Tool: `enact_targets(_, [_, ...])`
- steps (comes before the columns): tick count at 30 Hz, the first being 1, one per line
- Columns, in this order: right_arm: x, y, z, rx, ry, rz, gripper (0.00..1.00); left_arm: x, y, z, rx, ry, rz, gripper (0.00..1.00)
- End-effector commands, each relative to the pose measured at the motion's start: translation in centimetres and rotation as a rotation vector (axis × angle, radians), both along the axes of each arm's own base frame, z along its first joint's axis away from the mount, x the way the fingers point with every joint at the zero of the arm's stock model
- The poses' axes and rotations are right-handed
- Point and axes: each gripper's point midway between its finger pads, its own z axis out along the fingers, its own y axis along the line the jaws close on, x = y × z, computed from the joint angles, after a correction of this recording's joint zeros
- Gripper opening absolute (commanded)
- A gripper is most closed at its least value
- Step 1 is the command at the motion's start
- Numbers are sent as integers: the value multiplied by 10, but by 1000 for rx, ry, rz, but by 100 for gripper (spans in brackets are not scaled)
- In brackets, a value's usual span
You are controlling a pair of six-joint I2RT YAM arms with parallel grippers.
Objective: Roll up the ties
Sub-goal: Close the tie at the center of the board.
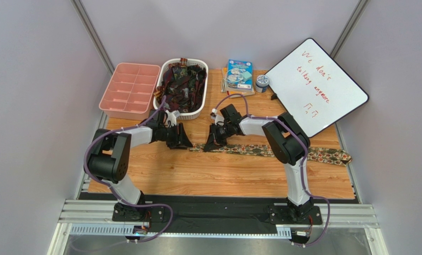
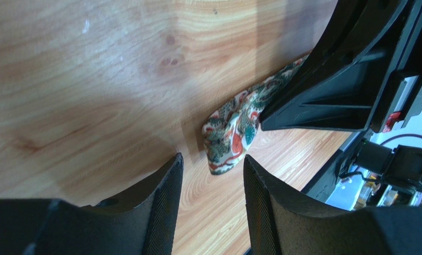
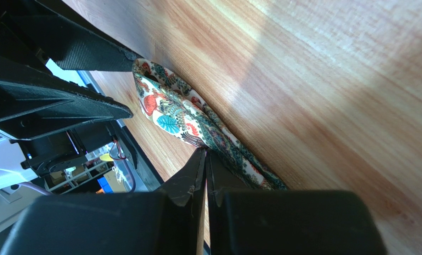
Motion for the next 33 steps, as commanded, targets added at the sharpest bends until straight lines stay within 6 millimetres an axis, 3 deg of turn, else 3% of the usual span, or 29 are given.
enact_targets(1, [5, 2, -5, -12, -22, -1, 6, 13, -12, 5, -53, -48, 1, 51])
enact_targets(7, [6, 7, 0, 3, -24, -3, 6, 13, -16, 5, -75, -21, 9, 31])
enact_targets(8, [6, 7, 1, 8, -24, -3, 6, 11, -15, 5, -72, -14, 7, 19])
enact_targets(11, [6, 9, 9, 26, -19, -3, 6, 12, -10, 15, -52, -49, 14, 0])
enact_targets(16, [7, 3, 45, 85, -69, 0, 9, 10, 3, 30, -9, -68, 6, 0])
enact_targets(19, [7, 0, 52, 89, -76, -8, 10, 8, 6, 35, 6, -67, -8, 0])
enact_targets(22, [9, 4, 49, 85, -65, -7, 11, 9, 2, 38, 20, -69, -31, 0])
enact_targets(27, [3, 14, 26, 62, -27, 18, 11, 15, -5, 46, 15, -50, -25, 0])
enact_targets(33, [6, 15, 6, 9, -18, 23, 11, 8, -31, 59, -22, -58, -69, 0])
